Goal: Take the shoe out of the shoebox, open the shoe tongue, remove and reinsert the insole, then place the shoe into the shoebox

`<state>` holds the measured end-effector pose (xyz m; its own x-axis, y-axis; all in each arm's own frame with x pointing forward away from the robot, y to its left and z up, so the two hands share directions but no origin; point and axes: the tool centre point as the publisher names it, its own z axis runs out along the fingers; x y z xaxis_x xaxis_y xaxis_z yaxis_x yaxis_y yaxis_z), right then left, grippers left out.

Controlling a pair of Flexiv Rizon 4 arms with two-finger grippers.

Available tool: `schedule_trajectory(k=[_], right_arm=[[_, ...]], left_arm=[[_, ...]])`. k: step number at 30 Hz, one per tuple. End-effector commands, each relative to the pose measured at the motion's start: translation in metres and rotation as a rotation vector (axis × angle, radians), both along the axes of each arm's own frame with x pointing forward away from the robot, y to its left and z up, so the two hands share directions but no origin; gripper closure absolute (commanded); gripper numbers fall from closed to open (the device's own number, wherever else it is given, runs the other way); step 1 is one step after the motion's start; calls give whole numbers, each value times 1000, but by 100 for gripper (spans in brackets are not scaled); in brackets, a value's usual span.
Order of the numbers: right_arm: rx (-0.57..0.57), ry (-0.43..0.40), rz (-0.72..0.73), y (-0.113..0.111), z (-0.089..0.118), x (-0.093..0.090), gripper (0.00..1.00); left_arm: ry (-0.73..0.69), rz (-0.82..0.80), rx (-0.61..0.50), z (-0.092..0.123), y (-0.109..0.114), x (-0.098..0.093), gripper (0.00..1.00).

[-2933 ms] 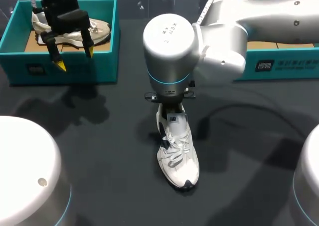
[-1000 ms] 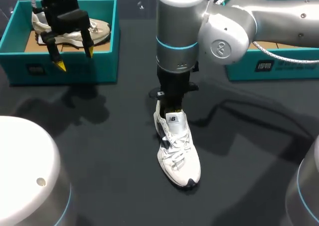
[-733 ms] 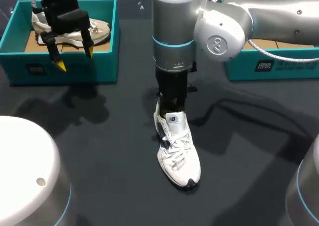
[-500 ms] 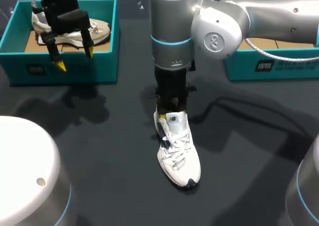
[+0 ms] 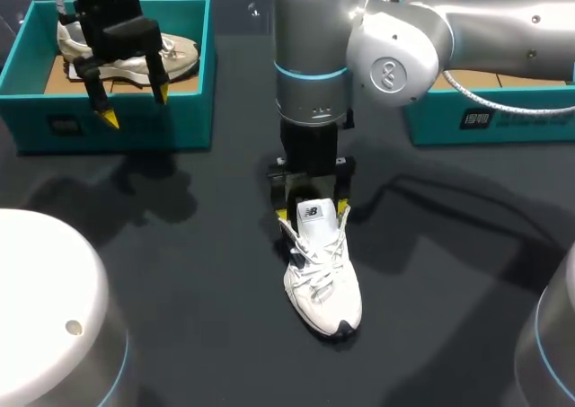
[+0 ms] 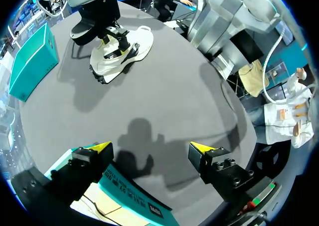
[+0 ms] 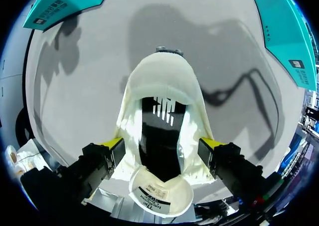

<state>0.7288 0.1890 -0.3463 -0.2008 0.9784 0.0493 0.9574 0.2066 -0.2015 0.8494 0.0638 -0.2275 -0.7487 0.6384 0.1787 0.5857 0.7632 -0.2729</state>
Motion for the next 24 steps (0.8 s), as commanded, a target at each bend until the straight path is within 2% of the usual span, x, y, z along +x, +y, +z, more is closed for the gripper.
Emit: schedule_trajectory(k=[1,9,12,17,19,24], right_arm=[[11,-12,-2,-5,2,-6,0],[16,-33,-4,-6,8,-10,0],[24,-42,-4,-8,8,-11,7],[36,-45,2,-9,8,-12,9],[42,-50,4,-9,9,-13,16],[55,-54,4,-11,9,-16,13]], left_arm=[[1,-1,3,0,0,1,0],[1,-1,3,0,0,1,0],[1,-1,3,0,0,1,0],[1,-1,3,0,0,1,0],[1,-1,3,0,0,1,0],[1,-1,3,0,0,1,0]])
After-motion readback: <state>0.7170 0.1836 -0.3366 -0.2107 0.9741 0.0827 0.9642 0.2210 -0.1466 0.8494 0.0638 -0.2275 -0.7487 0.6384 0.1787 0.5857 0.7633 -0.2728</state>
